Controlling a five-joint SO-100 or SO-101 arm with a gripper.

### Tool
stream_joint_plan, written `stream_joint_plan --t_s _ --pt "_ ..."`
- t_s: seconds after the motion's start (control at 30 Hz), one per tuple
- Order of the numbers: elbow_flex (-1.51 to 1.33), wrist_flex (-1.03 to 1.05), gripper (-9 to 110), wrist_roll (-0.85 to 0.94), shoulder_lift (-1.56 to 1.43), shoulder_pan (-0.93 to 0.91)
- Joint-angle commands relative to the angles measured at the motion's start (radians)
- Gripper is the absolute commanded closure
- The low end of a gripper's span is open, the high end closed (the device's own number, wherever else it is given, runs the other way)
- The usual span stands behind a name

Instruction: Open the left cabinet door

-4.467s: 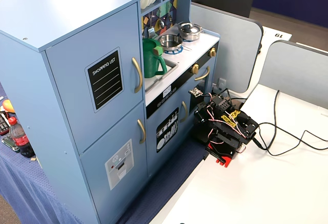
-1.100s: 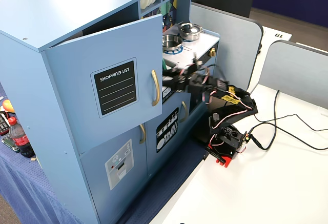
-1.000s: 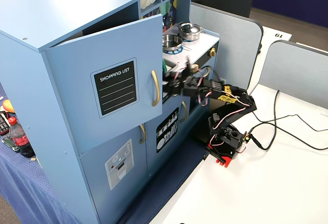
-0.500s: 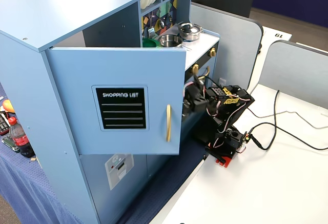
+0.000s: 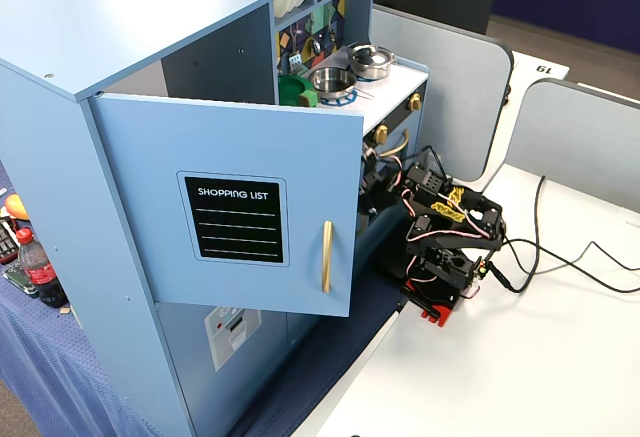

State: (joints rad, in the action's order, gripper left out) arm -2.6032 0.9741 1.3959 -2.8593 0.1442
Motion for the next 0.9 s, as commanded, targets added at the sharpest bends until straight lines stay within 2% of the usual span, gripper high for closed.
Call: stream_joint_plan --t_s 0.0,0.2,0.33,0.63,0.73,0.87 --pt "-0.152 0.091 93 -0.031 -0.117 -0.067" --pt "-0.365 0.135 94 -0.084 -0.229 -0.071" --pt "-0.391 0.225 95 -0.150 -0.259 -0.058" --pt "-0.393 0.422 101 -0.103 -0.318 -0.112" --pt "-0.393 0.506 101 -0.029 -0.318 -0.120" --pt "-0.393 0.534 101 -0.063 -0.318 -0.140"
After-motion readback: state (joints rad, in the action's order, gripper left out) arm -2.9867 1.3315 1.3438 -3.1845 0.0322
